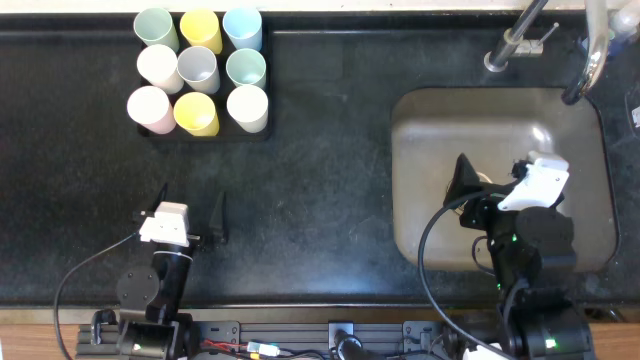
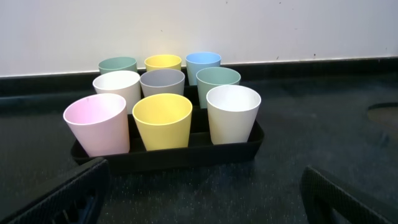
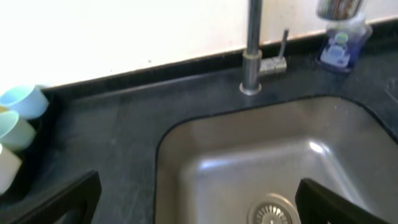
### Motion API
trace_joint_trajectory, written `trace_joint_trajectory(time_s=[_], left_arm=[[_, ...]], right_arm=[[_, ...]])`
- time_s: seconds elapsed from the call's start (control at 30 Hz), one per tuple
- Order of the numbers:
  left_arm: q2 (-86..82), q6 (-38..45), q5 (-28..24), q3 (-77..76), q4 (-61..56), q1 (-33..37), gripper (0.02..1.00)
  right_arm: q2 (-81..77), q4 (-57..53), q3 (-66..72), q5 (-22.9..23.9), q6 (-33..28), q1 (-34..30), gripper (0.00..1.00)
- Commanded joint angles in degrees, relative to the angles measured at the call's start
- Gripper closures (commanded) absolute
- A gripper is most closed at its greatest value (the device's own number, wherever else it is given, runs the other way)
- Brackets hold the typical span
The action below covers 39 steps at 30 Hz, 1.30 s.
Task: Store Cups
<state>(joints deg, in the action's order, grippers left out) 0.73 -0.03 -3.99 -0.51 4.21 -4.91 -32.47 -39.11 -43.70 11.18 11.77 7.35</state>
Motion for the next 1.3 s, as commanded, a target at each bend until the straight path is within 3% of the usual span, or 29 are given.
trace_joint_trajectory(time_s=[0.03, 0.23, 0.9, 1.3], left_arm=[[-0.6, -0.8, 0.1, 0.1, 0.2, -0.3, 0.018], [-0.6, -0.8, 0.1, 0.1, 0.2, -0.3, 0.018], [-0.6, -0.8, 0.1, 0.1, 0.2, -0.3, 0.018], [-0.6, -0.8, 0.1, 0.1, 0.2, -0.3, 0.018]], right_arm=[[0.5, 3.5, 3.3, -3.7, -3.3, -3.2, 0.007], [3.1, 10.2, 10.2, -3.7, -6.2, -3.6, 0.007], [20.7, 23.7, 31.5, -2.4, -6.2, -3.6, 0.003], [20.7, 42.8, 42.2, -4.3, -6.2, -3.6, 0.003]])
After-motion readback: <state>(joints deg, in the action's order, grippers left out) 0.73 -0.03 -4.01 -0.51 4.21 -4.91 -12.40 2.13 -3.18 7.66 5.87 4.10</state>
